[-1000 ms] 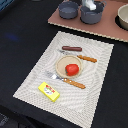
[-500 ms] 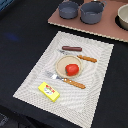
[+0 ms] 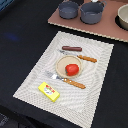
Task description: Interact with the objects in diverse but meaningful ways.
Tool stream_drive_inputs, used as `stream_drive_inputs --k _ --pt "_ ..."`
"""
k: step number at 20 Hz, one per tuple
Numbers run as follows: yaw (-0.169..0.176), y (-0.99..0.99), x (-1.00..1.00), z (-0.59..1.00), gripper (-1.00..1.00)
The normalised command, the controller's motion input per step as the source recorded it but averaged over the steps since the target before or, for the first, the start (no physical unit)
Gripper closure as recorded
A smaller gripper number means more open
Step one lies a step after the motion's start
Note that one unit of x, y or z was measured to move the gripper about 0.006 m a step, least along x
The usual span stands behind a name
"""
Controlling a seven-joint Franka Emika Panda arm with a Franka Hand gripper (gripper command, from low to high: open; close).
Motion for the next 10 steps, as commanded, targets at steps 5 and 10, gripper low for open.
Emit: stream_drive_inputs --k 5,10 --pt "0.000 0.37 0.42 -0.09 1.00" --pt "0.000 0.38 0.38 -0.07 -1.00"
